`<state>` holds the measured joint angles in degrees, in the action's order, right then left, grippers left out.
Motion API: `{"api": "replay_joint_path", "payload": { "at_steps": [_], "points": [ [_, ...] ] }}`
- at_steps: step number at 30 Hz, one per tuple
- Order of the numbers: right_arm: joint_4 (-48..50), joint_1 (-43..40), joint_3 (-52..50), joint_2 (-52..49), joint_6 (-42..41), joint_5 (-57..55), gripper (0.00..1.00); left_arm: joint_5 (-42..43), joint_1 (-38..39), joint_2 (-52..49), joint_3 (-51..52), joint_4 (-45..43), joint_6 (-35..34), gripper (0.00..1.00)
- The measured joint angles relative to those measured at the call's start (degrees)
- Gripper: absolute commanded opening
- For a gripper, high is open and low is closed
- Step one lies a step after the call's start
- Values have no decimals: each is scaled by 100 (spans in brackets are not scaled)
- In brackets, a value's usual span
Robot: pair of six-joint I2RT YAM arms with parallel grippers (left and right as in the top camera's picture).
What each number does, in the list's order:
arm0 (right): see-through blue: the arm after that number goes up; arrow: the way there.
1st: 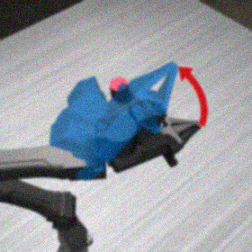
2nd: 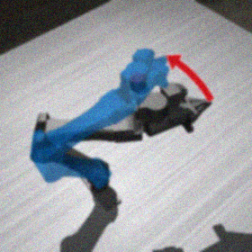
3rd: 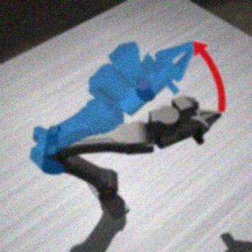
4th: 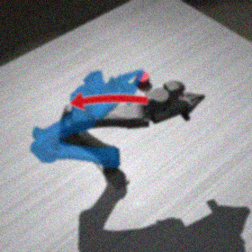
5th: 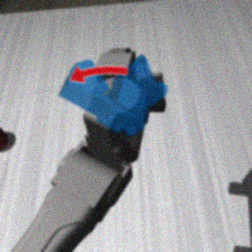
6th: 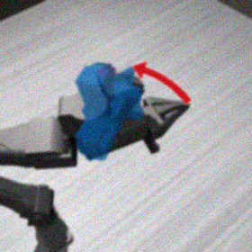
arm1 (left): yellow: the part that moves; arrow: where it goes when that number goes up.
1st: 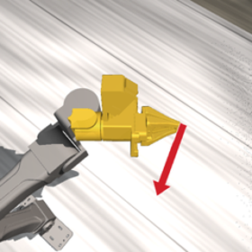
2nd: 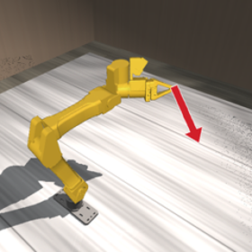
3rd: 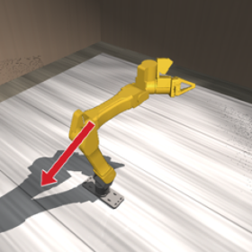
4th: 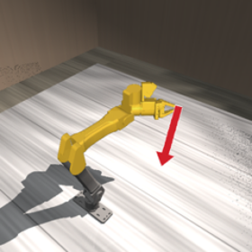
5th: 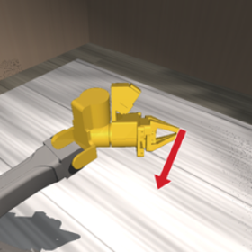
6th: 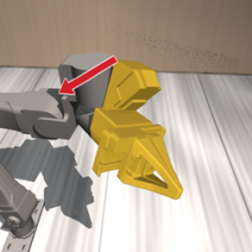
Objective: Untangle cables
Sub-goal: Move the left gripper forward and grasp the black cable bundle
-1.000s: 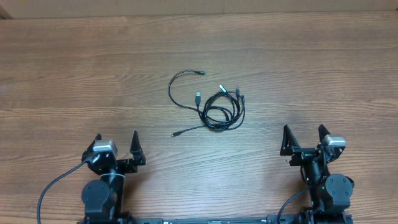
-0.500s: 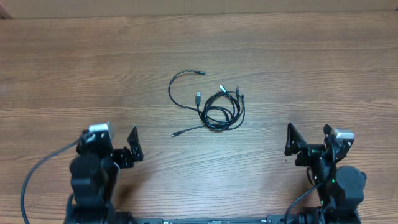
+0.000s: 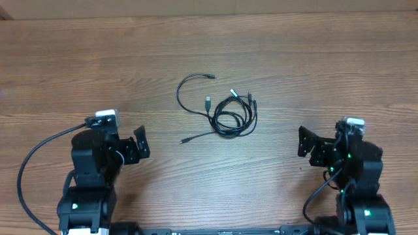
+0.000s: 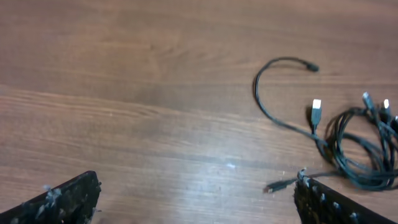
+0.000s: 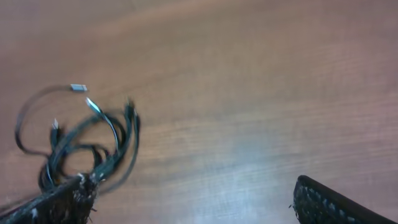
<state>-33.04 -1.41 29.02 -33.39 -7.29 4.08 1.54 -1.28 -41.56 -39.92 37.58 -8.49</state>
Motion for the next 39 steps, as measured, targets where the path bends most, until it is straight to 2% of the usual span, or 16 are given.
{"api": "replay_joint_path", "payload": {
  "at_steps": [4, 11, 15, 20, 28, 32, 36, 39],
  "points": [
    [-181, 2, 278, -199, -2, 20, 100, 42, 0, -133, 0, 0, -28, 99],
    [-240, 2, 647, -197, 2, 369, 100, 538, 0, -170, -9, -647, -195, 100],
    [-337, 0, 691, -219, 4, 481, 100, 686, 0, -404, -234, -573, -214, 100],
    [-988, 0, 1132, -640, 4, 470, 100, 658, 166, -1180, -977, -20, -229, 100],
    [-2332, 0, 2509, -2072, 0, 428, 100, 184, 1128, -2520, -2420, 1484, -234, 100],
    [-2444, 0, 2918, -2603, -13, 525, 100, 125, 1434, -2983, -2745, 2033, -236, 100],
    [-2339, 2, 2949, -2732, -20, 719, 100, 271, 1443, -3195, -2752, 1851, -251, 100],
    [-2197, 0, 2949, -2732, -17, 793, 100, 459, 1445, -3368, -2763, 1150, -260, 100]
  ]
}}
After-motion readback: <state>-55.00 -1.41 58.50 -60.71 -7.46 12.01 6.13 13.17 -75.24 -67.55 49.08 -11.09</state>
